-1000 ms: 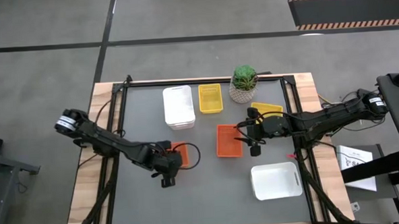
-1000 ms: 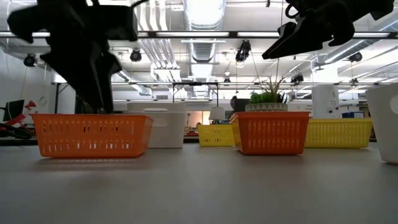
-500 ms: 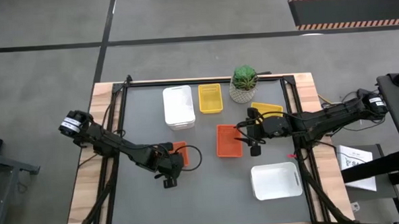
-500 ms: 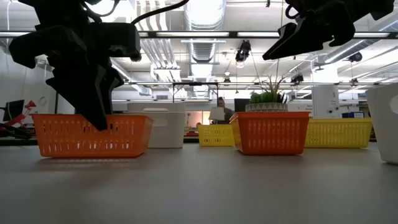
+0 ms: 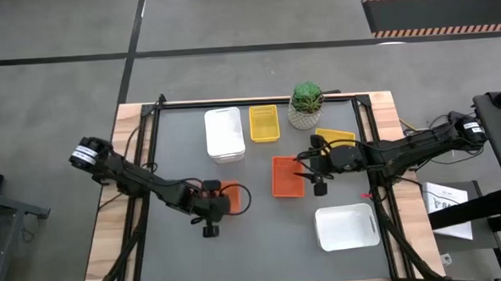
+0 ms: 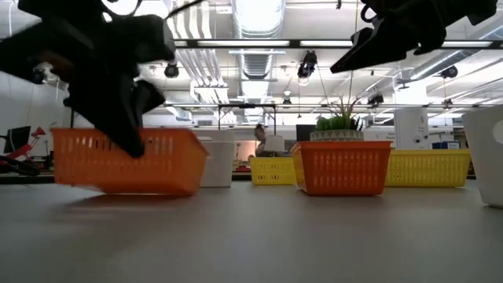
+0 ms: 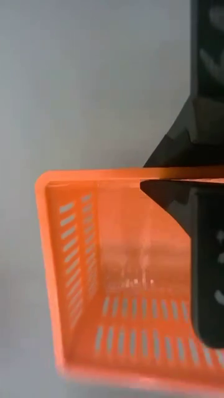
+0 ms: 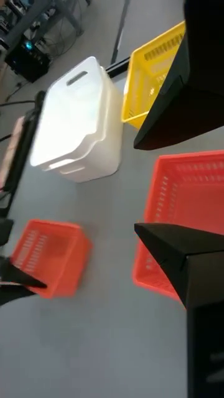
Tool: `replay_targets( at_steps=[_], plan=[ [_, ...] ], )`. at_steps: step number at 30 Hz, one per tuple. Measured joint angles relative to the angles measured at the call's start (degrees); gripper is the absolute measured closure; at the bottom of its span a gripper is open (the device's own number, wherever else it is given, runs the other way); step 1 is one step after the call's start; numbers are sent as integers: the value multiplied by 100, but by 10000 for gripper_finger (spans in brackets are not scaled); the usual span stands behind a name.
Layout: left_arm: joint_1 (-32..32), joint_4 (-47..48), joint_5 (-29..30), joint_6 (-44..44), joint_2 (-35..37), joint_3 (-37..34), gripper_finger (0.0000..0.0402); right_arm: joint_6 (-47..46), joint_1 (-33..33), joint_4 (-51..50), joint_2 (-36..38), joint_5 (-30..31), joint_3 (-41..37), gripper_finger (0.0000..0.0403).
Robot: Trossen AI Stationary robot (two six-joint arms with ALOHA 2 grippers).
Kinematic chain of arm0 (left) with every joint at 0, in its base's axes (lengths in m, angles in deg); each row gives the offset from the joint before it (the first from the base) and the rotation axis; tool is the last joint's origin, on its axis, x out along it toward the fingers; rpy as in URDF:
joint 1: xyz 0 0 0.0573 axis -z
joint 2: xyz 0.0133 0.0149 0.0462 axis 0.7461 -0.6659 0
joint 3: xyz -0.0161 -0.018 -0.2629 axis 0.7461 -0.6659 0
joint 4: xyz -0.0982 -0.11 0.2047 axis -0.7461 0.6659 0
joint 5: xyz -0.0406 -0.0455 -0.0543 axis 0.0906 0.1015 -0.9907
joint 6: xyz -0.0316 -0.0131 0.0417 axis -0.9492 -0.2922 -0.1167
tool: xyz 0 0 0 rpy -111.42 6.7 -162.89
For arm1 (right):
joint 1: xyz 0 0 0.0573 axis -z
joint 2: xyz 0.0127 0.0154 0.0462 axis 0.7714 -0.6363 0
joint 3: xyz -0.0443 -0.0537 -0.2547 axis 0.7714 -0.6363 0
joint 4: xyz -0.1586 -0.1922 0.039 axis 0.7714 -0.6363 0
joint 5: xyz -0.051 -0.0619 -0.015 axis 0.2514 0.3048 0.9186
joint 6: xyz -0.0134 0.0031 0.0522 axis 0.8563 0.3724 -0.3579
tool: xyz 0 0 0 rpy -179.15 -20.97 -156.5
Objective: Stack baskets by color
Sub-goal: Stack the left orange bin on top of the right orange bin
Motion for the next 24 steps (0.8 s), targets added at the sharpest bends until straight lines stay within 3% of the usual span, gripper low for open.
replay_targets(
  at_steps=[9, 18, 24],
  plan=[
    [-11, -746, -690, 1764, 933, 0, 401, 229, -2, 1058, -405, -1262, 109, 206],
    [-13, -850, -933, 2095, 1172, -26, 402, 995, 10, 963, -1599, -2407, 1264, 206],
    [-28, -874, -994, 2160, 1044, -26, 402, 1590, 129, 135, -2477, -2622, 2334, 206]
  ],
)
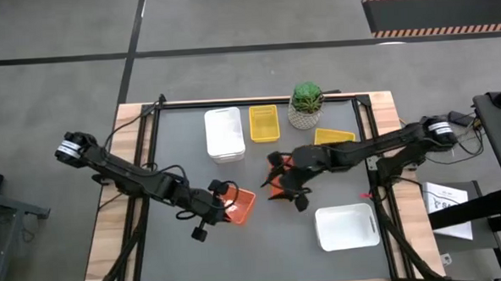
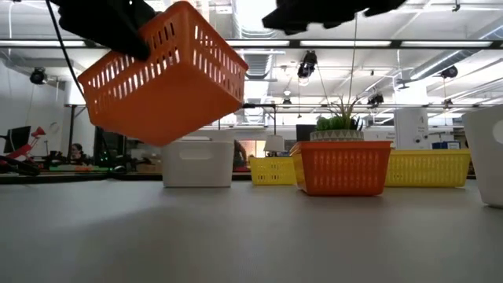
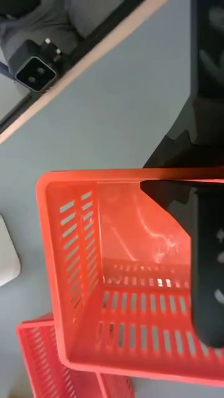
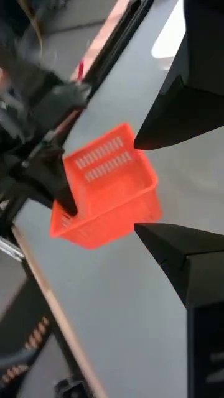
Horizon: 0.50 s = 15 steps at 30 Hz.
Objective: Stack baskets by color
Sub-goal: Stack the left orange bin on top of the right orange bin
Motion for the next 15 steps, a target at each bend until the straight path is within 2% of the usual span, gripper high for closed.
replay_targets(
  at_steps=[6, 15],
  plan=[
    [-20, 1, -36, 363, -11, -16, 402, 383, 301, -732, -919, -1222, 1061, 206],
    [-76, -33, -79, 510, -9, -193, 402, 744, 517, -1706, -2112, -2486, 2365, 209]
  ],
)
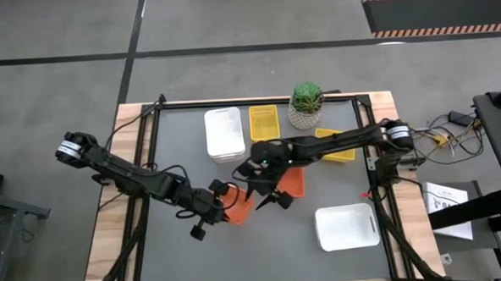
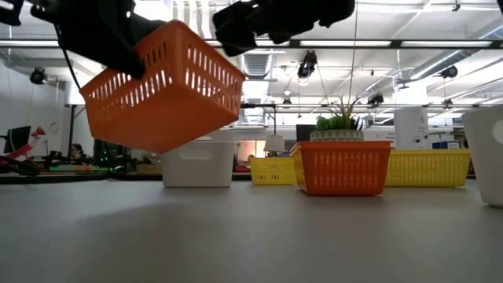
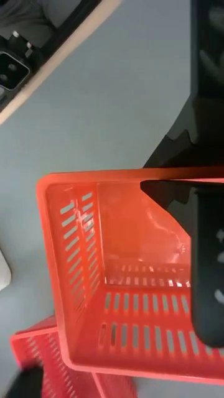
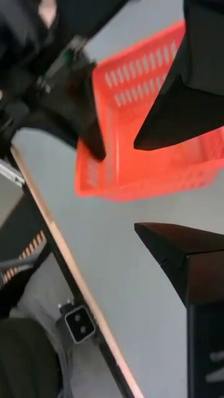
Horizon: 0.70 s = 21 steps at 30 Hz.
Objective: Stack baskets by color
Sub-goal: Stack the left orange bin on top of the right orange bin
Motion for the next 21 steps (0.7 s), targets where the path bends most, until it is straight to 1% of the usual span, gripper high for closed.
replay_targets(
  at_steps=[2, 7, 12, 15, 21],
  plan=[
    [-33, -71, -1, 6, 5, -73, 402, 20, 2, -124, -227, -93, 184, 212],
    [-89, -151, -7, 227, 28, -98, 402, 21, 4, -172, -705, -90, 416, 223],
    [-100, -166, -45, 443, 28, -80, 402, 163, 4, -130, -840, -87, 492, 241],
    [-102, -255, -46, 479, 28, -84, 402, 275, 4, -155, -854, -83, 490, 272],
    [-141, -295, -68, 461, 28, -88, 401, 646, 4, -293, -853, -92, 490, 373]
  ],
)
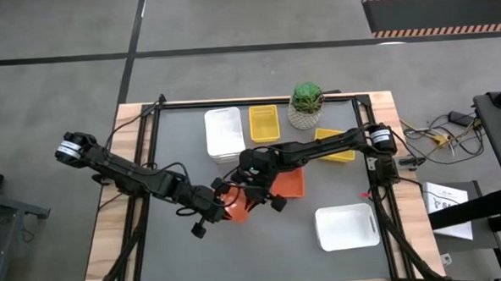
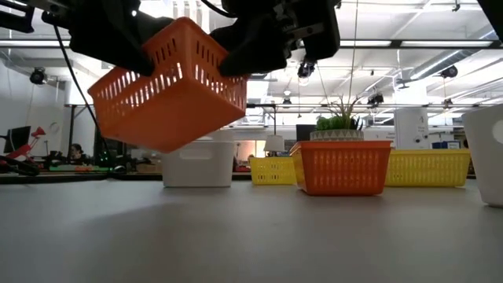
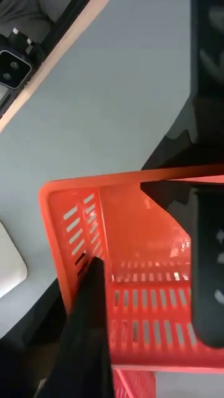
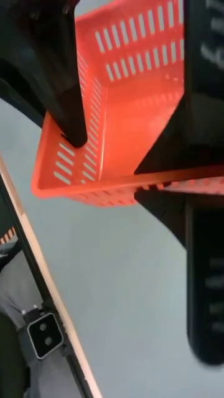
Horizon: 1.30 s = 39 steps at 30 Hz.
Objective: Stack baskets by color
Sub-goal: Stack the left orange bin on top of the right orange bin
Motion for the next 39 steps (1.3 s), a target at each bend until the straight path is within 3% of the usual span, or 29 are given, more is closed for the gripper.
replay_targets(
  at_steps=[4, 11, 16, 20, 31, 39],
  plan=[
    [-21, -170, -72, -6, 2, -14, 377, 141, -2, -102, 1, 7, 0, 391],
    [-30, -285, -74, 49, 6, -18, 293, 116, 0, -238, 9, 29, -2, 394],
    [-28, -146, -74, 275, 216, -18, 260, 108, -2, -487, 22, 575, -7, 394],
    [-43, -90, 253, 456, 408, -18, 255, 102, 0, -772, 54, 843, -9, 394],
    [-67, -42, 2032, 1494, 1356, -90, 255, -412, -28, -1082, 408, 2160, -11, 394],
    [-67, -382, 2195, 1498, 2173, -662, 264, -1155, -352, -1191, 770, 3545, -11, 394]
  ],
)
